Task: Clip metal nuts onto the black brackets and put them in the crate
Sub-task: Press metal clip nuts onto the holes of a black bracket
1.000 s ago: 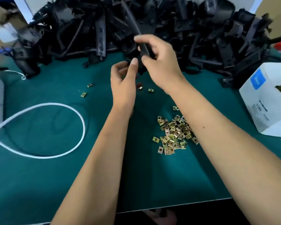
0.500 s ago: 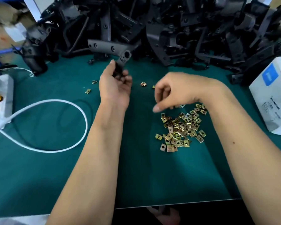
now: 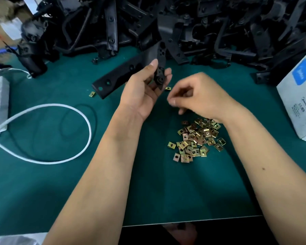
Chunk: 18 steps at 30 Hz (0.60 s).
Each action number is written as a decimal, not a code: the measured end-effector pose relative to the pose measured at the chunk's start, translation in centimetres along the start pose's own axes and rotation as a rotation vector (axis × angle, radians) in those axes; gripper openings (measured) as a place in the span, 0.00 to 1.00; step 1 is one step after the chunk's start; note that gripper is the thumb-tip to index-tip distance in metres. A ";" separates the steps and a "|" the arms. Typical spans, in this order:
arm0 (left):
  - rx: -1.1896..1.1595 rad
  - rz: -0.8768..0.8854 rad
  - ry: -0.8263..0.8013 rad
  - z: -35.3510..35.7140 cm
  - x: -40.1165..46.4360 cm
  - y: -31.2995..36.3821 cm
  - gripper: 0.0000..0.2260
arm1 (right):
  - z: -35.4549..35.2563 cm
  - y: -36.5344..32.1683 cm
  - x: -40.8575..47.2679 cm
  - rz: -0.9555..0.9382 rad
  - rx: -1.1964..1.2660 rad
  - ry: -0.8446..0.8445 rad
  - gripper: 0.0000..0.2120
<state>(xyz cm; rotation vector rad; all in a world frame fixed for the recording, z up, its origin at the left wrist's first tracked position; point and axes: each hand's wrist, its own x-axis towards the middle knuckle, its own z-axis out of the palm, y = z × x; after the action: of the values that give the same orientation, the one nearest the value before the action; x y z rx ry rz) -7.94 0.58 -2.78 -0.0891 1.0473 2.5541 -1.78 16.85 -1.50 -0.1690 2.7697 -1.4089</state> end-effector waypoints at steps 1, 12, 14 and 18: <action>-0.031 -0.014 -0.007 -0.1 -0.1 -0.1 0.06 | 0.2 0.2 0.0 0.004 0.166 0.095 0.04; 0.100 -0.011 0.030 -0.3 -0.4 -0.7 0.03 | 1.0 2.0 0.4 0.044 0.431 0.395 0.09; 0.061 0.000 0.045 -0.3 -0.4 -0.5 0.08 | 0.9 2.3 0.4 -0.003 0.206 0.415 0.07; -0.039 0.042 0.064 -0.5 -0.3 -0.1 0.16 | 1.1 2.1 0.3 -0.125 -0.150 0.257 0.06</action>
<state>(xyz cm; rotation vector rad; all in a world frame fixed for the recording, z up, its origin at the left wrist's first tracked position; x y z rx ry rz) -7.71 0.19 -3.18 -0.1622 1.0335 2.6257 -2.13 17.11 -3.83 -0.1793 3.1287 -1.3338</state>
